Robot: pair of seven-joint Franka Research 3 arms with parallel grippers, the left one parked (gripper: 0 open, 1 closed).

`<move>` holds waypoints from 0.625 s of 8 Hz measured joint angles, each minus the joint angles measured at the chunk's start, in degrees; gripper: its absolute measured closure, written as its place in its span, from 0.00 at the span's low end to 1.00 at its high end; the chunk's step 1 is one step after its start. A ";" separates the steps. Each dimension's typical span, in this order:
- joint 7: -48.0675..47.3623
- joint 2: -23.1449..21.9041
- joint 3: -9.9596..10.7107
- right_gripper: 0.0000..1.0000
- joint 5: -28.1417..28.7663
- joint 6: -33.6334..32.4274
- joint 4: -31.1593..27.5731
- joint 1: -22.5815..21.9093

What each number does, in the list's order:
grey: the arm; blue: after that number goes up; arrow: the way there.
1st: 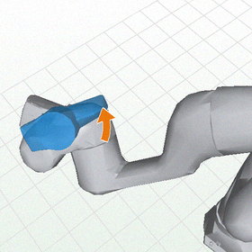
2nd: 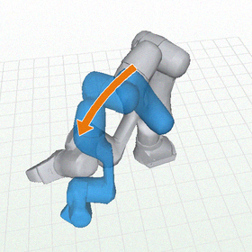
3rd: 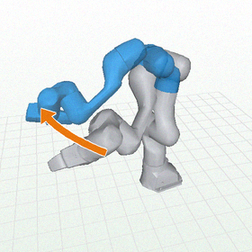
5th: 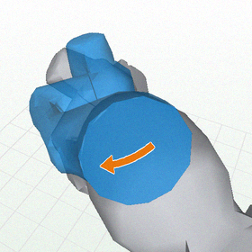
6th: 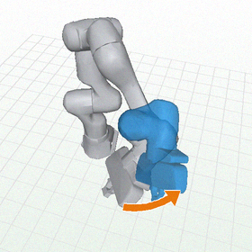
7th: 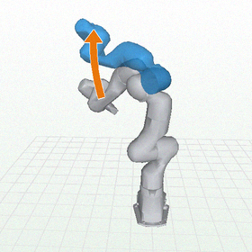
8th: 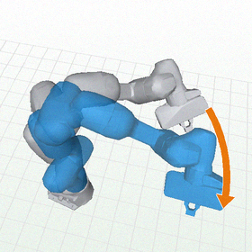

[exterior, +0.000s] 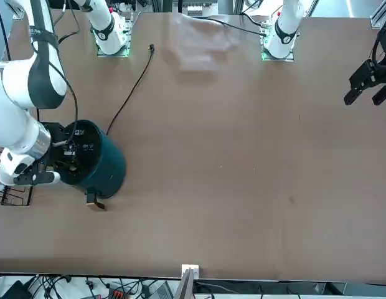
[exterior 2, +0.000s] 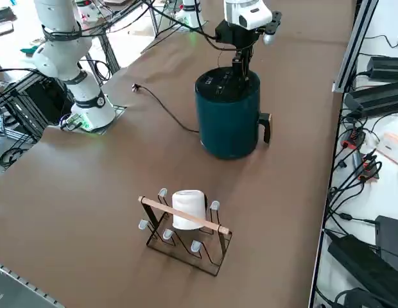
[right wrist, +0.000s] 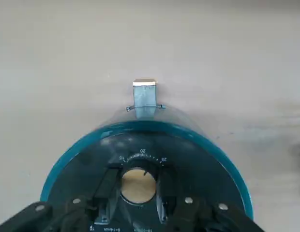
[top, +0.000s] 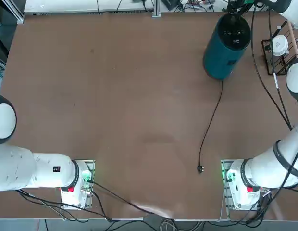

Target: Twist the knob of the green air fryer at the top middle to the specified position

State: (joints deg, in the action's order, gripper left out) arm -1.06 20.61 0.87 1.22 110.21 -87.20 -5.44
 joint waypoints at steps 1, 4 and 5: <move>0.77 0.00 0.00 0.55 0.00 -0.02 0.00 0.01; 11.88 0.02 0.00 0.55 0.05 -0.11 0.01 0.06; 16.75 0.02 0.00 0.55 0.18 -0.14 0.01 0.13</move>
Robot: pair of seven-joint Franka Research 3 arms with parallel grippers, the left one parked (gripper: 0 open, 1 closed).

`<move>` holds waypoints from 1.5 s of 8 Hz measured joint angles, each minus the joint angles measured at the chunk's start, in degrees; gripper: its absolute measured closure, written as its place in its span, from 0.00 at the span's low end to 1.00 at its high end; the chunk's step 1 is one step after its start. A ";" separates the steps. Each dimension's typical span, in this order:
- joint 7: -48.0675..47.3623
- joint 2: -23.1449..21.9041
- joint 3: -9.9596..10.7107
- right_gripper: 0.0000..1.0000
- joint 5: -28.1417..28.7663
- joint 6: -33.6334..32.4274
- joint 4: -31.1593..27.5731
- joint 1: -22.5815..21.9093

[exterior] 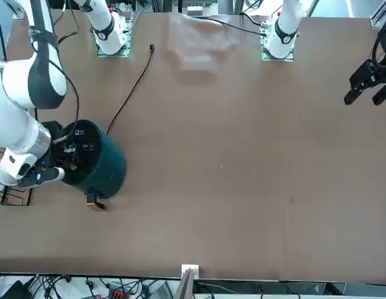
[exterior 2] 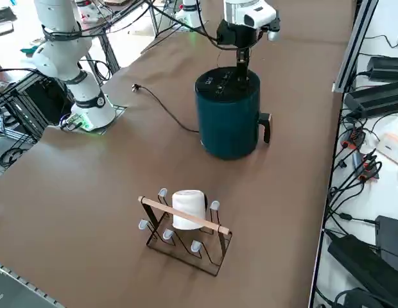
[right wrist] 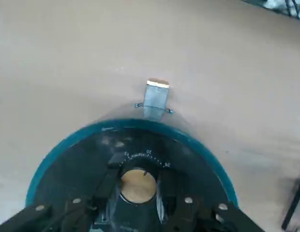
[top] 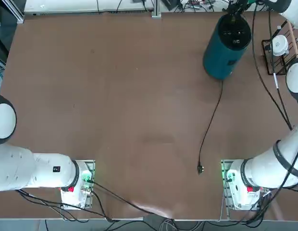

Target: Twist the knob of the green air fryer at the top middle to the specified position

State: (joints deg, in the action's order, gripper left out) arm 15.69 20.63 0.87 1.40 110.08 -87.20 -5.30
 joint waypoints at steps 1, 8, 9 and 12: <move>4.65 0.00 0.02 0.55 0.08 -0.02 0.00 0.06; 33.24 0.07 0.06 0.55 -0.02 -0.16 0.06 0.13; 35.70 0.07 0.06 0.55 -0.04 -0.16 0.06 0.13; 40.43 0.07 0.02 0.55 -1.35 -0.18 0.14 0.10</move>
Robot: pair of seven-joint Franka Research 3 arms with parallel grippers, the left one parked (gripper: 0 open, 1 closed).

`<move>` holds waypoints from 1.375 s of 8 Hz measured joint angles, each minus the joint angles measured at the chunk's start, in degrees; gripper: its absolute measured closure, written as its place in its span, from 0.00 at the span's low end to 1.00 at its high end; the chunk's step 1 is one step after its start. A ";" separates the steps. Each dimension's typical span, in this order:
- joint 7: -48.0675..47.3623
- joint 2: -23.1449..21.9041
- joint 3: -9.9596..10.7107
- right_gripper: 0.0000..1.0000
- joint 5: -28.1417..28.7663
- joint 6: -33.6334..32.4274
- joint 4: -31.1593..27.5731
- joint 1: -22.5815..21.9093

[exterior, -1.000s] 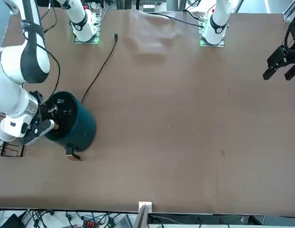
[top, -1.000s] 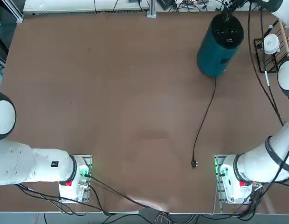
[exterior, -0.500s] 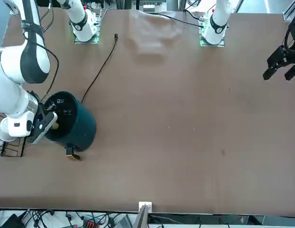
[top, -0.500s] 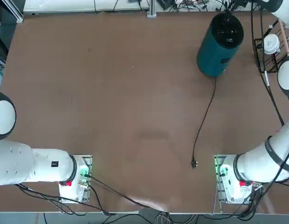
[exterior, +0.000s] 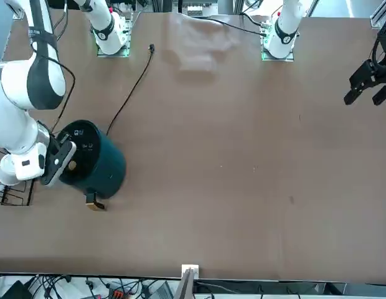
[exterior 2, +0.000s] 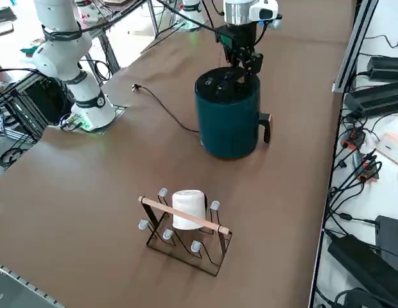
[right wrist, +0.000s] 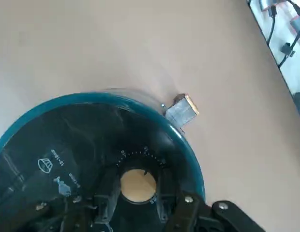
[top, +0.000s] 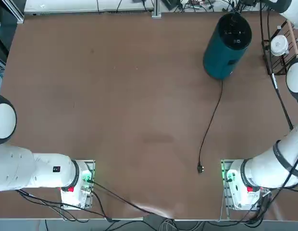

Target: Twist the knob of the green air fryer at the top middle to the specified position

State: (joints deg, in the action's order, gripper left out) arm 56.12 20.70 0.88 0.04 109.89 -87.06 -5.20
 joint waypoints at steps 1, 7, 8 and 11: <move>0.45 0.00 -0.04 0.55 -0.28 -0.01 0.03 -0.01; 0.24 1.23 0.62 0.01 -1.08 0.95 0.05 0.31; 0.21 1.30 0.63 0.00 -1.01 0.96 0.05 0.36; -1.72 1.31 0.63 0.00 0.98 0.96 0.08 0.36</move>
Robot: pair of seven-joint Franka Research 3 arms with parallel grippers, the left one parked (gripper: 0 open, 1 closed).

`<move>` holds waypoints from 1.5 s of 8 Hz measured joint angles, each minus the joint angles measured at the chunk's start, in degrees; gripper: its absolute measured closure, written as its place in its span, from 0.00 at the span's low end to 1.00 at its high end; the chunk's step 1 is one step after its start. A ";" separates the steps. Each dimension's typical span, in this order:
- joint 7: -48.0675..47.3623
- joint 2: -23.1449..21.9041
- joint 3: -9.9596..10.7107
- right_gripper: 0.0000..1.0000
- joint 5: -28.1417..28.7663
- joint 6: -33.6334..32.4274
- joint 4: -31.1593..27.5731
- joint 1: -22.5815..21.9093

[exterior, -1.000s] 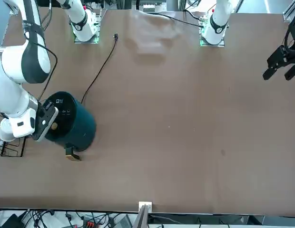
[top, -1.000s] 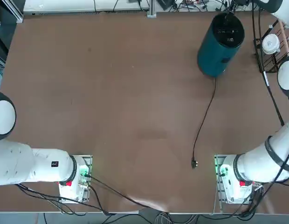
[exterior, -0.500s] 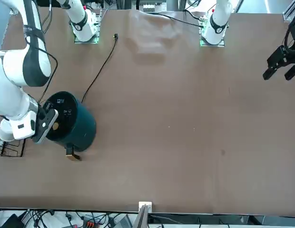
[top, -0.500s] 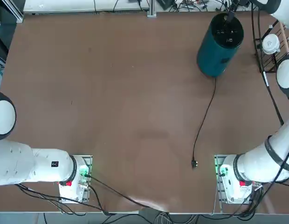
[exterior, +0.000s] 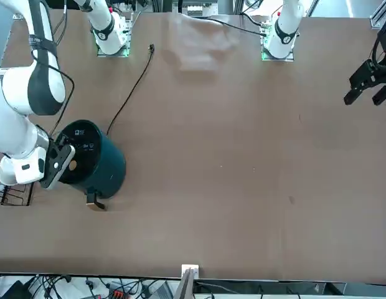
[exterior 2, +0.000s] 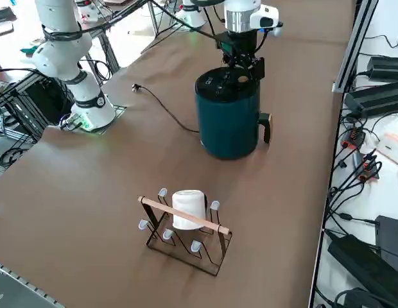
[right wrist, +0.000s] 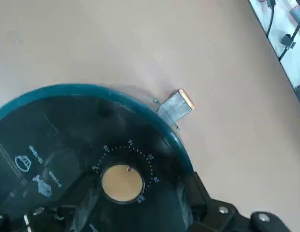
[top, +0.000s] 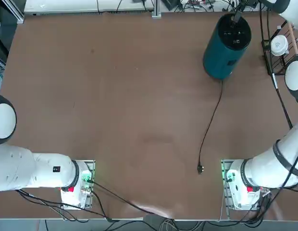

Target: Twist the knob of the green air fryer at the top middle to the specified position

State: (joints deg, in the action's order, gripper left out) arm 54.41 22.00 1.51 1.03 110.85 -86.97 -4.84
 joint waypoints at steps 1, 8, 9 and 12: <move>-1.82 -0.06 0.00 0.00 0.13 0.00 0.14 -0.02; -42.03 -10.41 0.13 0.00 0.17 -11.89 1.61 0.15; -49.33 -11.69 0.21 0.00 0.16 -13.89 1.63 0.29; -63.66 -14.69 0.69 0.00 0.17 -16.59 1.61 1.34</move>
State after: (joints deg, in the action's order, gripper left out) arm -9.26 7.32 2.20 1.20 94.26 -85.36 -3.50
